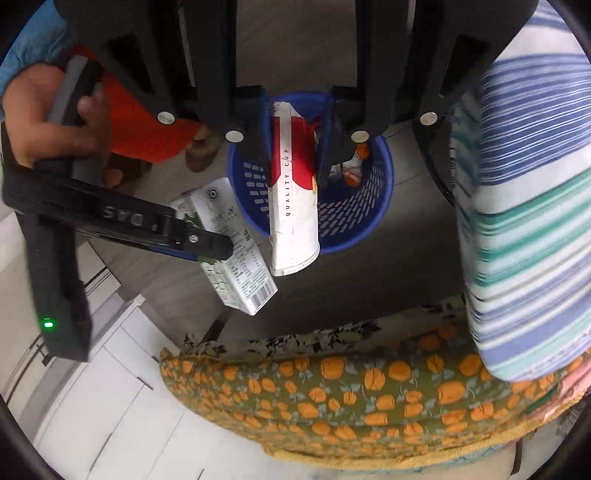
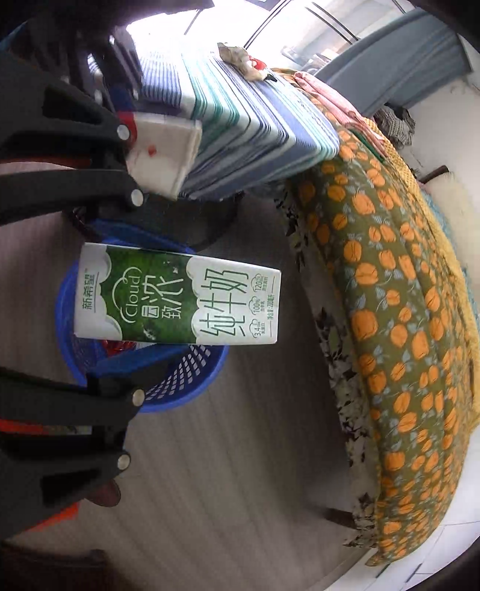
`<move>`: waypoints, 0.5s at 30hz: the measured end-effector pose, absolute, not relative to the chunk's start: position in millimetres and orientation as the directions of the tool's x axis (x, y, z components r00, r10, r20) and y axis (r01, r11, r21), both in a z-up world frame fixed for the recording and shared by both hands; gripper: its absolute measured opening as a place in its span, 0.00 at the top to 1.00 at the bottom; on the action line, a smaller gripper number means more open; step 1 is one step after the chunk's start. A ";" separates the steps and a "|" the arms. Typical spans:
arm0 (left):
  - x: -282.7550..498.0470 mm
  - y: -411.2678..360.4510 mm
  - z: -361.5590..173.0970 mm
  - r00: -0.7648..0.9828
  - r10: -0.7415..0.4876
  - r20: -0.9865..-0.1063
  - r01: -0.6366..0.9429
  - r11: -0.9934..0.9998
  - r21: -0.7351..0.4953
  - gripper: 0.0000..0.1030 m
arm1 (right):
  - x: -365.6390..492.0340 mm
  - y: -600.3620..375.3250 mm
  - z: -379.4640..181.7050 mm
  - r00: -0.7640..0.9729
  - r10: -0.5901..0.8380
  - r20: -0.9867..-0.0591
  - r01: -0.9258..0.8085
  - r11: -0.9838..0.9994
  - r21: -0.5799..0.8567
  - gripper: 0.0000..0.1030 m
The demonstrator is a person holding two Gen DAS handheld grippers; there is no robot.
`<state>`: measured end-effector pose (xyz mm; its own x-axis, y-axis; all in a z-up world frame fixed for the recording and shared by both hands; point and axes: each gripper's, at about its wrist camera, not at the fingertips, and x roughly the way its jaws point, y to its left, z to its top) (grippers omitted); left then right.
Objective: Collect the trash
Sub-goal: 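Carry the cup and milk carton over the wastebasket and open both tools, then move both tools back over the table toward the yellow bread bag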
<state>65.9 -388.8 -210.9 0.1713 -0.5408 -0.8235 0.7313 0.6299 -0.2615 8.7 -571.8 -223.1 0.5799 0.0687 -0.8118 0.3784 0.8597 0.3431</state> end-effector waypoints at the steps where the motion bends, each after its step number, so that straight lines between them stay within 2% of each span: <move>1: 68.9 -394.9 -218.8 0.171 -0.535 -0.828 0.727 0.635 -0.260 0.76 | 10.1 -575.4 -227.3 0.577 0.070 -0.814 0.383 0.857 0.345 0.52; 2: 73.6 -401.3 -226.9 0.171 -0.530 -0.831 0.724 0.640 -0.259 0.73 | 12.4 -577.0 -229.9 0.574 0.070 -0.816 0.384 0.857 0.344 0.50; 3: 78.0 -407.3 -234.6 0.169 -0.528 -0.833 0.721 0.642 -0.261 0.65 | 14.3 -579.8 -234.7 0.571 0.075 -0.818 0.381 0.858 0.345 0.50; 4: 80.7 -410.8 -240.4 0.173 -0.521 -0.836 0.716 0.649 -0.256 0.57 | 15.9 -583.6 -240.6 0.567 0.089 -0.819 0.381 0.853 0.356 0.38; 5: 85.1 -415.1 -247.0 0.185 -0.508 -0.841 0.708 0.663 -0.245 0.53 | 16.0 -588.1 -246.1 0.566 0.104 -0.818 0.388 0.842 0.375 0.30; 6: 89.7 -417.4 -251.4 0.190 -0.497 -0.847 0.701 0.673 -0.237 0.45 | 15.0 -591.4 -249.1 0.565 0.107 -0.818 0.402 0.831 0.385 0.24; 7: 91.0 -418.8 -253.3 0.197 -0.489 -0.850 0.696 0.681 -0.230 0.41 | 13.5 -594.0 -251.0 0.562 0.104 -0.821 0.416 0.822 0.389 0.24; 10: 86.6 -408.0 -248.8 0.229 -0.498 -0.837 0.693 0.687 -0.220 0.22 | 8.6 -598.7 -246.8 0.576 0.078 -0.814 0.445 0.805 0.392 0.25; 12: 80.1 -397.8 -238.2 0.253 -0.514 -0.820 0.701 0.681 -0.210 0.16 | 3.8 -600.3 -241.7 0.590 0.047 -0.806 0.459 0.801 0.383 0.25; 15: 65.2 -379.8 -214.1 0.258 -0.553 -0.792 0.731 0.648 -0.214 0.13 | 1.4 -596.4 -237.5 0.587 -0.012 -0.810 0.481 0.809 0.337 0.24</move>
